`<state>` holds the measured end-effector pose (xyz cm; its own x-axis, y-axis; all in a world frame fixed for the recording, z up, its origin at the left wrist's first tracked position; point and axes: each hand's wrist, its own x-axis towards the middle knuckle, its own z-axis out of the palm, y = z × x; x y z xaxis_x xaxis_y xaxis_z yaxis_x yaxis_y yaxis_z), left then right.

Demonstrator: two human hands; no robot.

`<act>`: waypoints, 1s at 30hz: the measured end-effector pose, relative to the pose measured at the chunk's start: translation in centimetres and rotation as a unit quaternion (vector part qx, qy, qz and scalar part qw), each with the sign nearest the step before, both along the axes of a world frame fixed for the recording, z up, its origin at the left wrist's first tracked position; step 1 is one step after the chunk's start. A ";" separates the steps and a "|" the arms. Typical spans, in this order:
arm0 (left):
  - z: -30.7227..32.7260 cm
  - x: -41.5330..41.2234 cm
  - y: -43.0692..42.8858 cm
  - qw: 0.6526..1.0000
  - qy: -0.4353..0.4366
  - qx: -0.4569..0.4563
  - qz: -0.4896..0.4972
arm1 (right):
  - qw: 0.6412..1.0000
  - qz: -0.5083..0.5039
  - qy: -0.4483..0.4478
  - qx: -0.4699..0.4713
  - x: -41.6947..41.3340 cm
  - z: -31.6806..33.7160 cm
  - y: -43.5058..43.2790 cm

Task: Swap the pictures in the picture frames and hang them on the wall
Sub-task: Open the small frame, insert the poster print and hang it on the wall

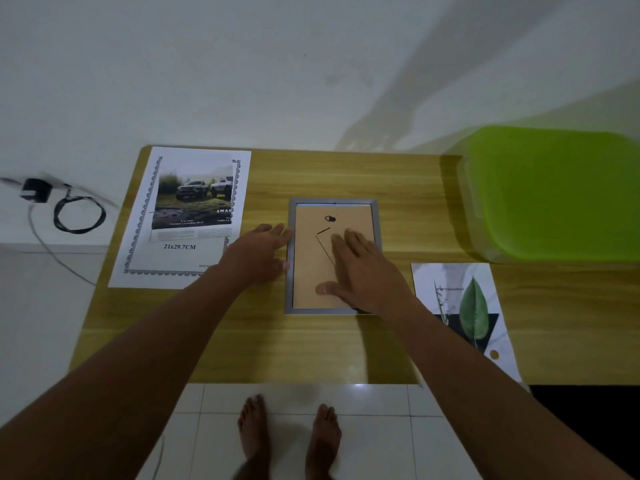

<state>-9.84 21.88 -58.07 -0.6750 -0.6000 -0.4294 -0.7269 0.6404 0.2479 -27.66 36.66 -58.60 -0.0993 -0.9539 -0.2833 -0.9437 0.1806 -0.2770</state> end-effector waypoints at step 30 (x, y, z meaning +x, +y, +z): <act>0.0 -0.3 -0.2 1.000 -0.021 -0.016 -0.014 | 0.956 -0.238 -0.151 -0.084 1.3 -0.2 -3.8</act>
<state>-10.12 21.70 -58.12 -0.6741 -0.5942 -0.4386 -0.7175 0.6679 0.1978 -26.31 32.89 -58.79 -0.4709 -0.8559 -0.2138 -0.6382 0.4978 -0.5873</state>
